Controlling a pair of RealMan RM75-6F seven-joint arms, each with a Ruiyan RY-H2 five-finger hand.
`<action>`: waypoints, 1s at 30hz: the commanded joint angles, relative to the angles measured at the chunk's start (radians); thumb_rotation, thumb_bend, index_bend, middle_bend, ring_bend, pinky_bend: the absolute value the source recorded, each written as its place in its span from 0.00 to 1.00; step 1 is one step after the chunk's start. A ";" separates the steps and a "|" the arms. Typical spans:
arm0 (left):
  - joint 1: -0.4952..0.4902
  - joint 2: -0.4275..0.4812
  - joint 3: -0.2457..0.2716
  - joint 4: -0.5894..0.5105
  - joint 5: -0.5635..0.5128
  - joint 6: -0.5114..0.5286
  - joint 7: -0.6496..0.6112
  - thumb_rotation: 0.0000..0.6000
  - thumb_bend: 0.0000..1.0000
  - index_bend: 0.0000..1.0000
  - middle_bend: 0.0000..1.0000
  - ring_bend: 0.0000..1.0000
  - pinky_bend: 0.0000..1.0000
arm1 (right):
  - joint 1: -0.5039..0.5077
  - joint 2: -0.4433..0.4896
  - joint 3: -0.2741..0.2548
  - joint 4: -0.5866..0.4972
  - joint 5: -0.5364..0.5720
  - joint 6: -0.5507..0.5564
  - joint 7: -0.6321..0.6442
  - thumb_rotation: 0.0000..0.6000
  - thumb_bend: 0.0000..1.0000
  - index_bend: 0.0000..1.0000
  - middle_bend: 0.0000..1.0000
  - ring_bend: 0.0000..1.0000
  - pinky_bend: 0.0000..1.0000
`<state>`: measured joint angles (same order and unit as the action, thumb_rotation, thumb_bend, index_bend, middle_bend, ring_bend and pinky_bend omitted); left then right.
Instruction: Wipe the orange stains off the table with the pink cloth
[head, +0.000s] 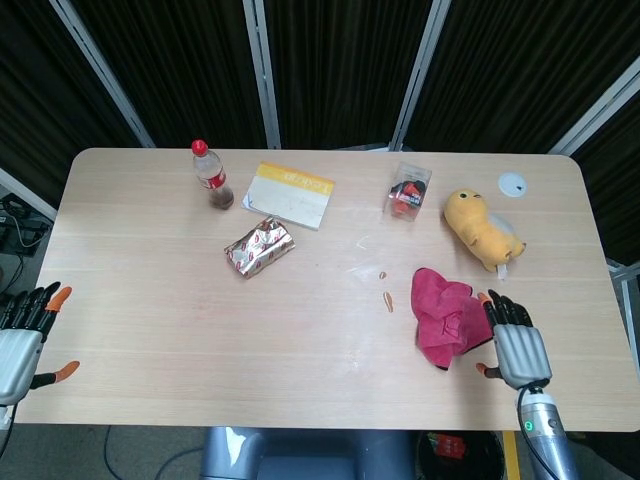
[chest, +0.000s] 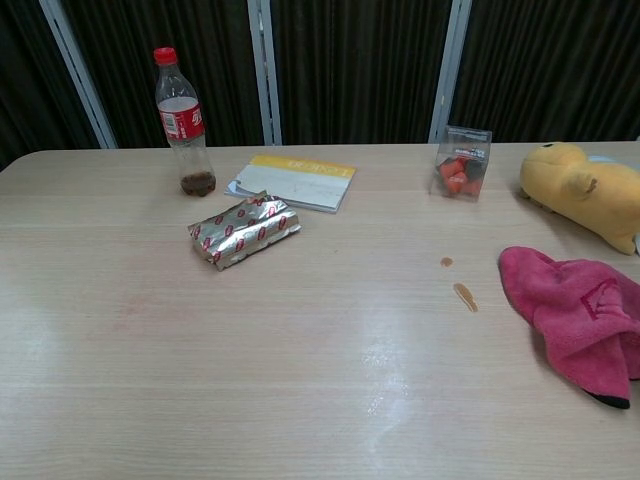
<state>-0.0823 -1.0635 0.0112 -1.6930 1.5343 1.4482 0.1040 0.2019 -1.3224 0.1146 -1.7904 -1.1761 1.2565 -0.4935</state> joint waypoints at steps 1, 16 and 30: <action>-0.002 0.002 -0.001 0.000 -0.005 -0.005 -0.007 1.00 0.00 0.00 0.00 0.00 0.00 | 0.038 -0.068 0.027 0.059 0.067 -0.026 -0.041 1.00 0.00 0.02 0.00 0.00 0.10; -0.016 0.003 0.000 -0.001 -0.017 -0.038 -0.023 1.00 0.00 0.00 0.00 0.00 0.00 | 0.129 -0.175 0.060 0.204 0.218 -0.109 -0.082 1.00 0.02 0.03 0.00 0.00 0.10; -0.021 0.001 -0.001 0.005 -0.024 -0.044 -0.020 1.00 0.00 0.00 0.00 0.00 0.00 | 0.193 -0.240 0.060 0.334 0.291 -0.168 -0.097 1.00 0.19 0.13 0.01 0.00 0.13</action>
<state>-0.1032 -1.0622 0.0103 -1.6881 1.5103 1.4038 0.0839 0.3911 -1.5578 0.1743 -1.4631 -0.8894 1.0924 -0.5932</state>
